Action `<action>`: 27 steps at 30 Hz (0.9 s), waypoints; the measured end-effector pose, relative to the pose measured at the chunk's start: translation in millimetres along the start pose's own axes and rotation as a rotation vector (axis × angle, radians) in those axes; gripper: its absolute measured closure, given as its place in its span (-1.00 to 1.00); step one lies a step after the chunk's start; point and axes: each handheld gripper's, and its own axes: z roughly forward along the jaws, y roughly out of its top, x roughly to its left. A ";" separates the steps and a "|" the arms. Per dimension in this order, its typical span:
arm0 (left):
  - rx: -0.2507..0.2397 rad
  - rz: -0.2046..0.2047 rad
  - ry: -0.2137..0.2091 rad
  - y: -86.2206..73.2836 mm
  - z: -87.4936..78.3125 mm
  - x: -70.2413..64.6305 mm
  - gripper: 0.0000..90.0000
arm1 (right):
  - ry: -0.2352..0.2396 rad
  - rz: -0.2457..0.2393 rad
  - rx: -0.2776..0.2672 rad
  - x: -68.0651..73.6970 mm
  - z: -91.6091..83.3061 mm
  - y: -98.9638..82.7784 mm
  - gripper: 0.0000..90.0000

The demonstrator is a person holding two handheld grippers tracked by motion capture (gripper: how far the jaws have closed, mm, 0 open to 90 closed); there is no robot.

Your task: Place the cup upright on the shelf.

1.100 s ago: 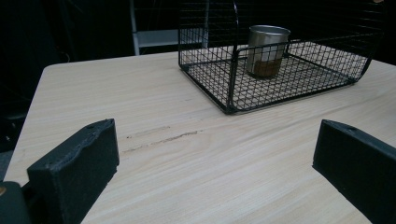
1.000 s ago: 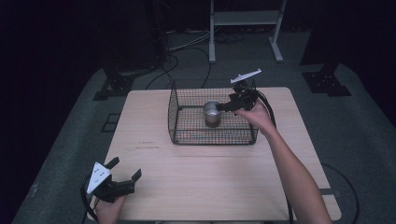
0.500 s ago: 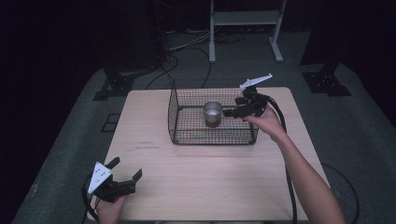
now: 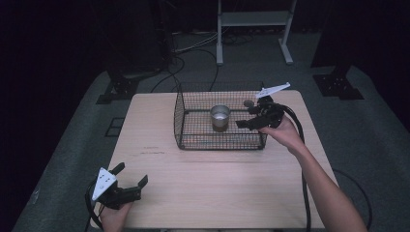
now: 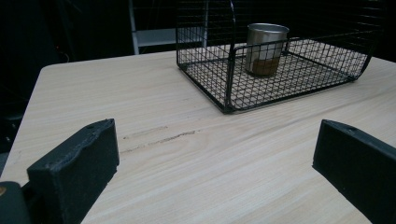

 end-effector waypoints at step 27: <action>0.004 0.003 -0.010 0.2 3.4 -3.6 -1.00 | 0.030 -0.002 -0.044 11.9 -40.1 -53.0 -0.70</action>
